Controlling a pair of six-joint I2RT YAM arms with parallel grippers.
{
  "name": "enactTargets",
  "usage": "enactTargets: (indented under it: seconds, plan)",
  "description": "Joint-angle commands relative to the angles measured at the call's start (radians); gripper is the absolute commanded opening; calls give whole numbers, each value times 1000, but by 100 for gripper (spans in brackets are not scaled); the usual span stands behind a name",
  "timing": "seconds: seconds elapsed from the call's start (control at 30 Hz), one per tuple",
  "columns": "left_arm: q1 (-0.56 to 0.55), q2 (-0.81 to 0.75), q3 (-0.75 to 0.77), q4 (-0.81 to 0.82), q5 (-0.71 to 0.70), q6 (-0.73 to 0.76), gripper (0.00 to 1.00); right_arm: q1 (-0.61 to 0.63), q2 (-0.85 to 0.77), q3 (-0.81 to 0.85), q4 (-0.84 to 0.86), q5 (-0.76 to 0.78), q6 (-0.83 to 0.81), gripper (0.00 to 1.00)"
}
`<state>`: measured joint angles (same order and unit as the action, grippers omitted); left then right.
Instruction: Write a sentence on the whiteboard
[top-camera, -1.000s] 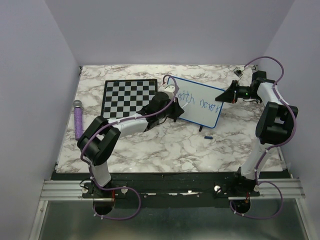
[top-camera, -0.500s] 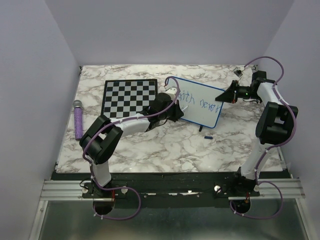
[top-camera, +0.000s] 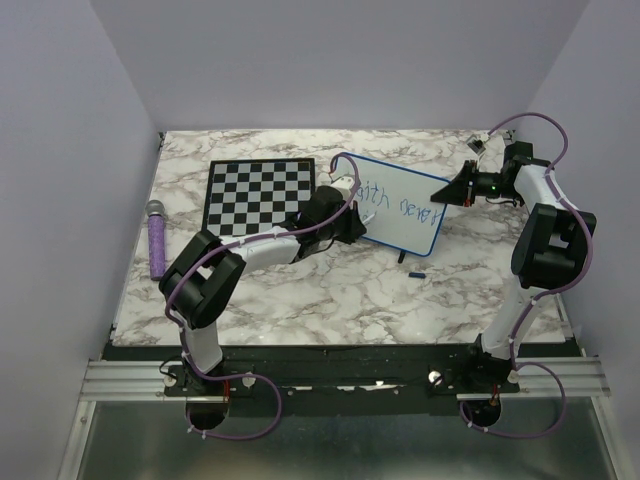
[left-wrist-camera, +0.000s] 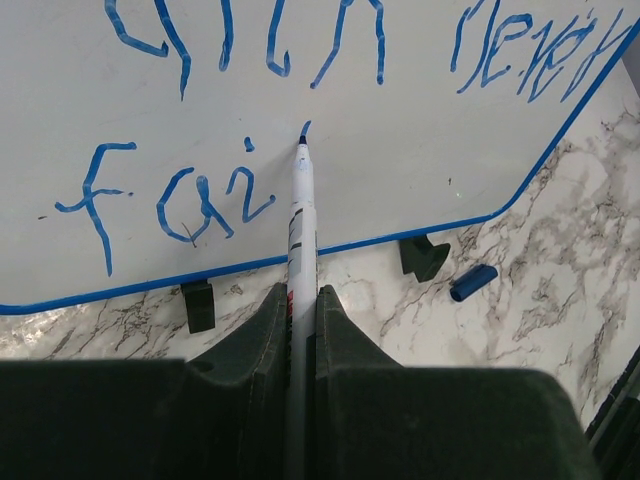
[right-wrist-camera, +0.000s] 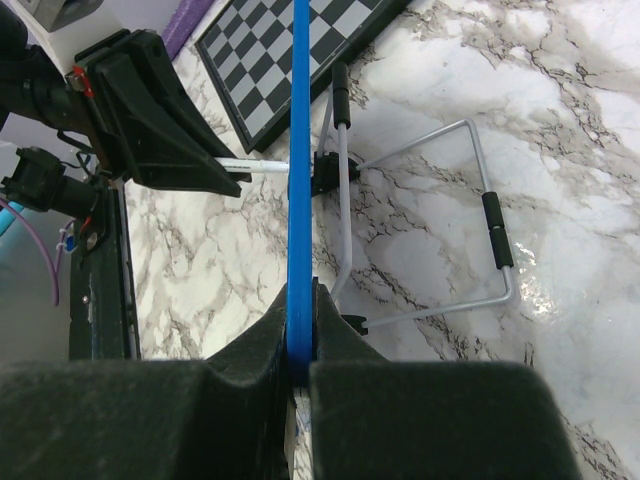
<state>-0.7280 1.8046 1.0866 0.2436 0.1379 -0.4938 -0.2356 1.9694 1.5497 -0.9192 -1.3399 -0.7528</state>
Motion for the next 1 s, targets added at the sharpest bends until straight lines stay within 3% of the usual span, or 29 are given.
enactTargets:
  seconds: [0.0,0.97]
  plan:
    - [-4,-4,6,-29,-29,20,0,4,16,29,-7,4,-36,1]
    - [-4,-17,-34,-81,-4,27,0,4,16,32,-15,1,-37,1]
